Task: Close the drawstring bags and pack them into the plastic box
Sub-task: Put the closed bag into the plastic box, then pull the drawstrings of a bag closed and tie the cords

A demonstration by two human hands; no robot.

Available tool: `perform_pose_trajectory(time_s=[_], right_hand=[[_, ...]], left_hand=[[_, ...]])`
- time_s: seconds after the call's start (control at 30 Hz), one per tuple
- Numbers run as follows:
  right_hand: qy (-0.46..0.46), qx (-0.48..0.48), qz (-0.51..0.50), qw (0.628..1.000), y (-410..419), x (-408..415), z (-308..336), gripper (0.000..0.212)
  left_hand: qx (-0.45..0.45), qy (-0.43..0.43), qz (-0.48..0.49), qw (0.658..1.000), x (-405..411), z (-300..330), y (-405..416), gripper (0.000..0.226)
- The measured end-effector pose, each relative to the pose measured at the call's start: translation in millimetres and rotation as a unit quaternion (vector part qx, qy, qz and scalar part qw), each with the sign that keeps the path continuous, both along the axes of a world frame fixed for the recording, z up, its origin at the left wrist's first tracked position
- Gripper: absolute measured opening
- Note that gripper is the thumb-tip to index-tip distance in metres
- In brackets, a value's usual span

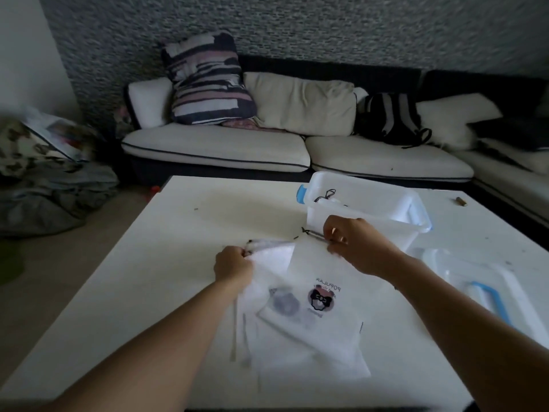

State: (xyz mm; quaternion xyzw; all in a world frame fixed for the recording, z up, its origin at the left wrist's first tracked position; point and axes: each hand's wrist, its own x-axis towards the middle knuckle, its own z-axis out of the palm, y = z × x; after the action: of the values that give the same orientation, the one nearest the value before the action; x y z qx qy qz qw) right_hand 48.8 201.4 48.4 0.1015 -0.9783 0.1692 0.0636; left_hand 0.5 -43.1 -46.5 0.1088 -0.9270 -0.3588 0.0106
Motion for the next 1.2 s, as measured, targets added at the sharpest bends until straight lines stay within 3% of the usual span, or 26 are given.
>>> perform_pose_trajectory(time_s=[0.07,0.13,0.23,0.3,0.37,0.43,0.47,0.53,0.6,0.63,0.7,0.8,0.9,1.0,1.2], right_hand=[[0.06,-0.005,-0.041,0.997,-1,7,8,0.026],[0.112,-0.037,-0.053,0.992,-4,17,16,0.027],[0.118,-0.054,-0.056,0.99,-8,34,19,0.03],[0.139,-0.083,-0.072,0.984,-5,44,21,0.017],[0.145,-0.165,-0.061,0.974,-7,52,27,0.011],[0.103,-0.237,-0.002,0.966,-15,62,39,0.008],[0.075,-0.254,0.044,0.963,-22,67,45,0.006],[0.063,-0.255,0.114,0.958,-32,75,50,0.006],[0.083,-0.25,0.123,0.957,-29,78,51,0.005],[0.076,-0.256,0.108,0.958,-23,80,53,0.005],[0.025,-0.288,0.074,0.955,-5,80,56,0.008],[0.0,-0.313,0.018,0.949,20,79,56,0.036],[-0.036,-0.401,0.004,0.915,23,80,55,0.035],[-0.077,-0.479,0.005,0.875,26,77,55,0.05],[-0.098,-0.53,-0.022,0.842,39,64,54,0.044]], left_hand=[[-0.003,0.063,0.042,0.997,-2,13,-11,0.014],[-0.008,0.071,0.047,0.996,-3,26,-21,0.024],[-0.057,-0.045,-0.026,0.997,7,49,-33,0.085],[-0.073,-0.01,-0.058,0.996,18,74,-39,0.103],[0.027,0.093,-0.092,0.991,35,104,-37,0.102],[0.113,0.118,-0.198,0.967,65,133,-21,0.103],[0.114,0.123,-0.248,0.954,79,141,-11,0.097],[0.106,0.176,-0.304,0.93,101,148,10,0.058],[0.141,0.233,-0.295,0.916,111,150,20,0.011],[0.16,0.258,-0.27,0.913,112,149,20,0.004],[0.22,0.266,-0.195,0.918,108,146,14,0.014],[0.345,0.23,-0.134,0.9,102,146,7,0.014],[0.296,0.191,-0.144,0.925,95,145,0,0.026],[0.232,0.141,-0.186,0.944,82,146,-10,0.048],[0.316,0.07,-0.246,0.913,68,150,-23,0.036]])
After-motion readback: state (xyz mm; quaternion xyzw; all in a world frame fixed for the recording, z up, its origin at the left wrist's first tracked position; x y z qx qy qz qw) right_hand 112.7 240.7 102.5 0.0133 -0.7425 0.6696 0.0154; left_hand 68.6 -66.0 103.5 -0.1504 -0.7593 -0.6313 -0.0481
